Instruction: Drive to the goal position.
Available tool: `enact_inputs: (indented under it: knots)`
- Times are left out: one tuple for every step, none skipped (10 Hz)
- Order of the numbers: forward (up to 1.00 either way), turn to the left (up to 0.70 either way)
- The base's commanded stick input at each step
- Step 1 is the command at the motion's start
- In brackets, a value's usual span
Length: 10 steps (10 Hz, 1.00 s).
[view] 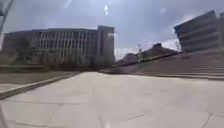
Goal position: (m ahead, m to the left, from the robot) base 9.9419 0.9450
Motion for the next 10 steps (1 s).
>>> enact_inputs:
  knots:
    - [1.00,0.00]
    - [1.00,0.00]
    - [1.00,0.00]
    - [1.00,0.00]
    - [1.00,0.00]
    - [1.00,0.00]
    - [1.00,0.00]
    - [1.00,0.00]
    - [1.00,0.00]
    - [1.00,0.00]
